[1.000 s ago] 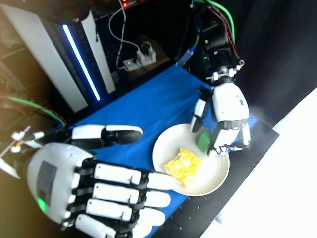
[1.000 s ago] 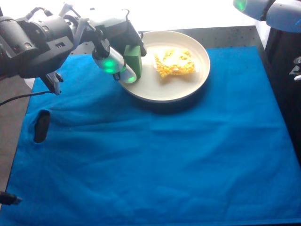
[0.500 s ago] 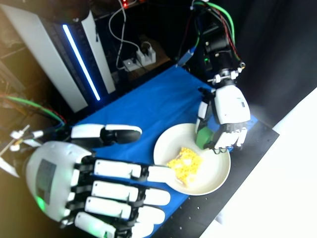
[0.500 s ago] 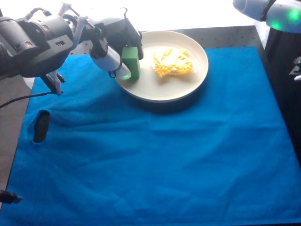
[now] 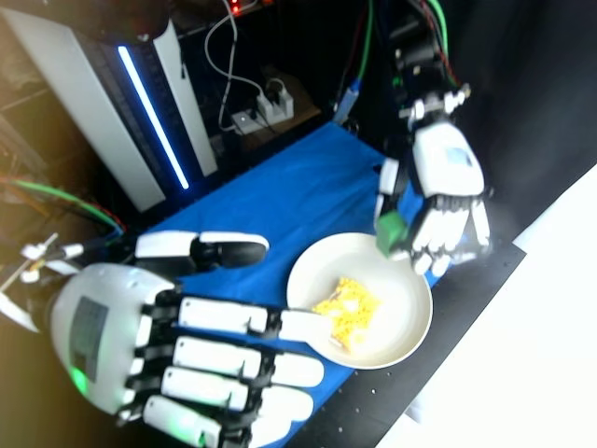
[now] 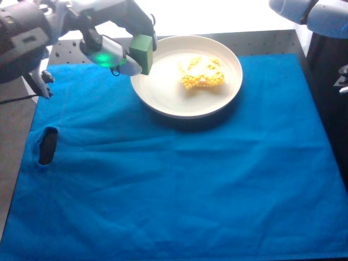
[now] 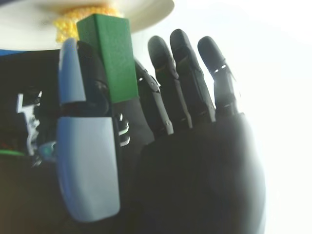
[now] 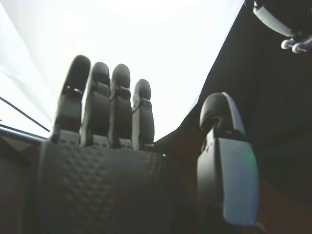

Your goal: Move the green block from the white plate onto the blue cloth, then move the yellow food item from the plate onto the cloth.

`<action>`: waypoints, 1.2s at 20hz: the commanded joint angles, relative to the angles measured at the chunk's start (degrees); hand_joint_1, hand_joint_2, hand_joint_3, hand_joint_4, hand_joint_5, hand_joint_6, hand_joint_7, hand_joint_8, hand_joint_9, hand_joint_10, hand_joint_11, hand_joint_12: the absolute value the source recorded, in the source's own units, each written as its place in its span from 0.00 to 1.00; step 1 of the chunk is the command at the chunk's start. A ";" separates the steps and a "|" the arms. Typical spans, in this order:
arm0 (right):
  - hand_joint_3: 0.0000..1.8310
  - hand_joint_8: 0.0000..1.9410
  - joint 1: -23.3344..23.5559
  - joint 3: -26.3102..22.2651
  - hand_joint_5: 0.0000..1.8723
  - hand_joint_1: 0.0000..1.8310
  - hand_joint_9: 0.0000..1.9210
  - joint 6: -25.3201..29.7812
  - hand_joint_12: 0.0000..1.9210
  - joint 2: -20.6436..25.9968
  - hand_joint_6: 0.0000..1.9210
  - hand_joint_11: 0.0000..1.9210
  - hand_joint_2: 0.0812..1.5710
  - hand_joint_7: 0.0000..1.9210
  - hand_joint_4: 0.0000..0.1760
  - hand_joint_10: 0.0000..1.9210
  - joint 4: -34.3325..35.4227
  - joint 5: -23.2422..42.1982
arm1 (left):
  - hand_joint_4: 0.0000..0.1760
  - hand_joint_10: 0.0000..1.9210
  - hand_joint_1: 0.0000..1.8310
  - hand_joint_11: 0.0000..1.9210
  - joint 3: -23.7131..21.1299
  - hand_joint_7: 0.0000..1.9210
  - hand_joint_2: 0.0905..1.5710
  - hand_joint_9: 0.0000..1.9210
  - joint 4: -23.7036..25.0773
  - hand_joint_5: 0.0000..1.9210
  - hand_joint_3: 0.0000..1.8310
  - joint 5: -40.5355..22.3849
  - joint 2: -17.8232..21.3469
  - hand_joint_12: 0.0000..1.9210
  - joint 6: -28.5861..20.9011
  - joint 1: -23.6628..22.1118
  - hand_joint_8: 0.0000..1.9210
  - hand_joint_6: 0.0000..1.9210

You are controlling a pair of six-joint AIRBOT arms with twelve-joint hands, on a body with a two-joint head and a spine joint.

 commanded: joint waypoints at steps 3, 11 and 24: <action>0.00 0.00 0.68 0.11 0.20 0.29 0.20 0.47 0.60 -0.02 0.00 0.01 0.69 0.21 0.40 0.00 0.61 7.21 | 0.17 0.00 0.60 0.03 -2.82 0.42 0.67 0.34 -0.17 0.55 0.00 -8.58 3.71 0.71 -0.24 -0.46 0.00 0.44; 0.00 0.00 -0.05 0.01 0.19 0.30 0.22 0.47 0.64 -0.10 0.00 0.00 0.70 0.22 0.29 0.01 1.10 7.22 | 0.00 0.57 0.63 0.18 -11.59 0.43 0.65 0.33 0.79 0.60 0.00 -16.06 13.54 0.86 -0.79 6.45 0.38 0.36; 0.00 0.00 -0.40 -0.14 0.21 0.31 0.22 0.47 0.63 -0.33 0.00 0.00 0.72 0.27 0.38 0.00 1.45 7.22 | 0.00 0.48 0.68 0.22 -12.41 0.49 0.69 0.39 0.99 0.57 0.00 -15.10 11.63 0.77 -2.37 14.55 0.64 0.31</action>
